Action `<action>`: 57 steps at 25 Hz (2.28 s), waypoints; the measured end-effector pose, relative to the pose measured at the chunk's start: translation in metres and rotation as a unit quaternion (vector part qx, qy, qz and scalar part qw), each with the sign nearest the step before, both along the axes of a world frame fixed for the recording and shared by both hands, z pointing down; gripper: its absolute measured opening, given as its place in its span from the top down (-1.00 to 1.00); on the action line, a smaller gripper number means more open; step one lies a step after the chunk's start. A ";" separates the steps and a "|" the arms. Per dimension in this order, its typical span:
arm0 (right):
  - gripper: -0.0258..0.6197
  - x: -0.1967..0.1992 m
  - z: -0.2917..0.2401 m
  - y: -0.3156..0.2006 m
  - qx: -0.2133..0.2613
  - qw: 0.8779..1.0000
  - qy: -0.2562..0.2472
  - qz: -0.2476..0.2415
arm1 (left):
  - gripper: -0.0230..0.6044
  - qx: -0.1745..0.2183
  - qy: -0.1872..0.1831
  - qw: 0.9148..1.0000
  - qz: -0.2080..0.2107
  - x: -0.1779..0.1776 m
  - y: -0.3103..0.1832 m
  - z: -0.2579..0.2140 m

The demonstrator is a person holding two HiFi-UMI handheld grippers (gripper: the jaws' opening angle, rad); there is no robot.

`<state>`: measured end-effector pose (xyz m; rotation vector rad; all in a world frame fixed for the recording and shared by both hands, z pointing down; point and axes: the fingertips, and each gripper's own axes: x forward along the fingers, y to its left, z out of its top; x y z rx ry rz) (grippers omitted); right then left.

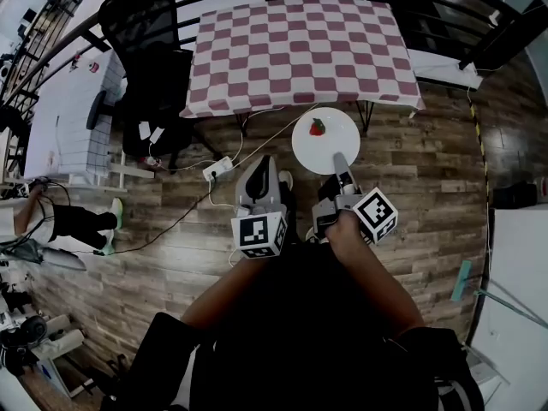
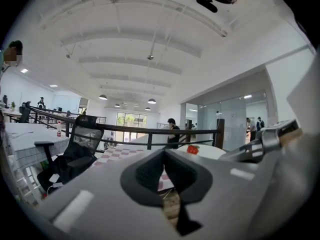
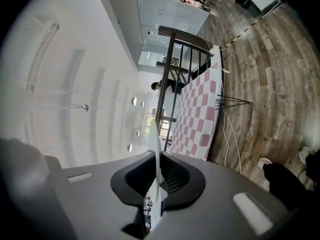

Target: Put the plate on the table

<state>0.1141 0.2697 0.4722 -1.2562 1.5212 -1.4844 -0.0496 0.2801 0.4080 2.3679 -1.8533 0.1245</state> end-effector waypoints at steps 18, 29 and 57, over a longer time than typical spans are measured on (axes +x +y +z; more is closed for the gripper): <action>0.86 -0.006 0.009 -0.072 -0.006 1.000 0.008 0.011 | 0.90 -0.012 0.007 0.999 0.047 0.024 -0.087 0.004; 0.86 -0.025 0.009 -0.135 -0.010 1.000 0.016 -0.012 | 0.90 -0.012 0.013 0.999 0.033 0.012 -0.150 0.002; 0.86 -0.071 0.013 -0.268 -0.030 0.998 0.038 0.033 | 0.90 0.014 0.021 0.994 0.103 -0.035 -0.310 -0.018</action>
